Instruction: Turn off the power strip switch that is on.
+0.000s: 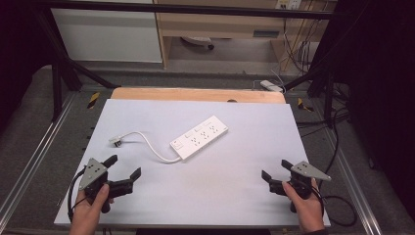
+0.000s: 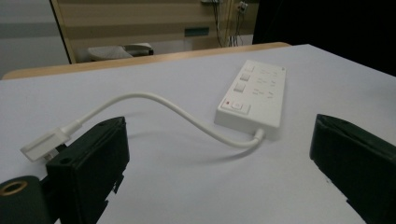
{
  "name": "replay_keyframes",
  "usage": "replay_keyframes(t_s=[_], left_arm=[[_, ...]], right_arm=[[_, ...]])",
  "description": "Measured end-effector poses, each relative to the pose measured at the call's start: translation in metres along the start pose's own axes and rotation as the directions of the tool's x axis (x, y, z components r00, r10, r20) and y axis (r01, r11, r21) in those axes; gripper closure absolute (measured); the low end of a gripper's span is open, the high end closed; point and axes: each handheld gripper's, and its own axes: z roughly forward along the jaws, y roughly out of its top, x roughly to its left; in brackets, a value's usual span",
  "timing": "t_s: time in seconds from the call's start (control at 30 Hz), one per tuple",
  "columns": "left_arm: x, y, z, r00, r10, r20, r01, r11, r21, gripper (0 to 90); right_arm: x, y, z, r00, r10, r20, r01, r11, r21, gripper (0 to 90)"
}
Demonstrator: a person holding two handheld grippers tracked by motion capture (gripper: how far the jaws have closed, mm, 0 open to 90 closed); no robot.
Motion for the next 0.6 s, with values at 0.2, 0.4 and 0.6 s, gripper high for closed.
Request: replay_keyframes(t_s=[0.2, 0.4, 0.6], left_arm=[[0.0009, -0.0006, 0.0003, 0.9999, -0.013, 0.005, 0.013, 0.9999, 0.003, 4.8], [0.0002, -0.0018, 0.0019, 0.9999, -0.012, 0.012, 0.012, 0.9998, 0.018, 4.7], [0.0009, -0.002, 0.0016, 0.9998, -0.016, 0.013, 0.015, 0.9997, 0.019, 4.6]], right_arm=[[0.0021, 0.0007, 0.0006, 0.9999, -0.006, -0.008, 0.006, 1.0, -0.014, 6.4], [0.0025, 0.0051, -0.0013, 0.9997, -0.02, -0.016, 0.019, 0.997, -0.07, 5.0], [0.004, 0.0092, -0.0041, 0.9994, -0.003, -0.034, 0.0, 0.996, -0.089, 4.1]])
